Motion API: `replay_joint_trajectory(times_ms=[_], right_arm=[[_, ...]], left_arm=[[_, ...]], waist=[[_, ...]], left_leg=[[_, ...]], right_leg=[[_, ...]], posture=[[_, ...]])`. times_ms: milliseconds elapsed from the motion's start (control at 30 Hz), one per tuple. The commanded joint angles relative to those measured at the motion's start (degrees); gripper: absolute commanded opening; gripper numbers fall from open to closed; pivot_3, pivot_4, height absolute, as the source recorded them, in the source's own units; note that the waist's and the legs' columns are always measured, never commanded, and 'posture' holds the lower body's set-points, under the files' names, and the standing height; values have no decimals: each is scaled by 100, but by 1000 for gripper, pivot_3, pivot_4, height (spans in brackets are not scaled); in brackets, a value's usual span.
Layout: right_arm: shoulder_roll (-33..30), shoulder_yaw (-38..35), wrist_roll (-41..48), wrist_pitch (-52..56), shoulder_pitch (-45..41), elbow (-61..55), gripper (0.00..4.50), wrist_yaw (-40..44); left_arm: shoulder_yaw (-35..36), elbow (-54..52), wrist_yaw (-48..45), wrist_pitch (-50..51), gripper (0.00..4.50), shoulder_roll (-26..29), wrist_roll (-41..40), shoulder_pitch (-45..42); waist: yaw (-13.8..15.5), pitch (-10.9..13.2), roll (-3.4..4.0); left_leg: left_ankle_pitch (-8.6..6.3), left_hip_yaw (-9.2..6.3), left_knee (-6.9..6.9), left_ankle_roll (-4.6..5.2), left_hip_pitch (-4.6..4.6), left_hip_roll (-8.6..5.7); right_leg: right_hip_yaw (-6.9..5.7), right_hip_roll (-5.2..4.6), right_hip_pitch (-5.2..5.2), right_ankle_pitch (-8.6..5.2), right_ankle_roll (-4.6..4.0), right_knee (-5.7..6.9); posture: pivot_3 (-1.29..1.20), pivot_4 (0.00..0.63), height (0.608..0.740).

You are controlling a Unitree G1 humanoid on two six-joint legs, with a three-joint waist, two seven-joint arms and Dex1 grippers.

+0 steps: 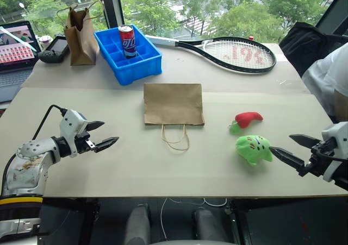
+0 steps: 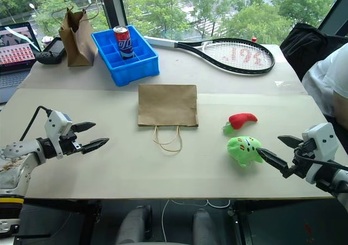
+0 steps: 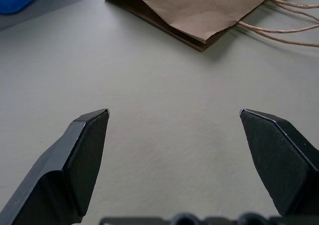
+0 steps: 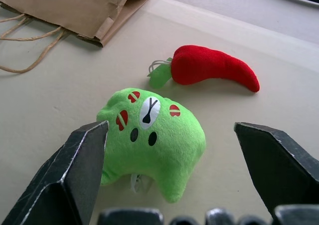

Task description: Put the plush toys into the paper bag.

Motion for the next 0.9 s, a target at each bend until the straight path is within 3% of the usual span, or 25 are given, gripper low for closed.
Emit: replay_joint_trajectory(times_ms=[33,100,233,333,433,600,900], right_arm=[[-213,-153,314,153,-232,-163,4478,137],[-885,-196,1168,904,-640,-636,4478,461],[-1625,256,2243,1667,-1571,-1086,4478,441],[-1810,828,2519,1866,-2135,-1352,4478,205],[-1816,1397,2432,1960,-2474,-1561,4478,-61],[-1633,1831,1998,1876,-2398,-1734,4478,-394],[-1515,984,1530,1852,-980,-2015,4478,-428]], left_arm=[[185,-284,-464,485,4500,194,-618,-274],[-71,-541,-1364,730,4500,547,-993,-812],[-914,-534,-2322,377,4500,779,-631,-1529],[-1392,-320,-2610,124,4500,539,-421,-2137],[-1833,-66,-2804,-276,4500,235,-91,-2574],[-2667,821,-2575,-1534,4500,-599,956,-2986],[-2977,2471,-2274,-2724,4500,-1305,1766,-3471]], waist=[[0,0,0],[-4,16,8],[0,16,10],[-2,13,10],[26,15,7],[106,15,7],[129,15,7]], left_leg=[[0,0,0,0,0,0],[0,0,4,0,-3,0],[1,-9,4,-4,-6,0],[-1,-19,1,-2,31,1],[5,-29,12,12,-5,-1],[27,-39,22,48,-25,-4],[33,-60,46,56,-68,-4]], right_leg=[[0,0,0,0,0,0],[0,0,-3,0,0,5],[1,6,-19,12,-2,10],[-1,12,41,4,-3,-15],[-1,16,25,3,0,-20],[-1,23,13,3,3,-13],[1,38,-32,26,45,20]], posture=[[0,150,731],[0,150,731],[0,150,731],[0,150,731],[0,150,731],[0,150,731],[0,150,731]])
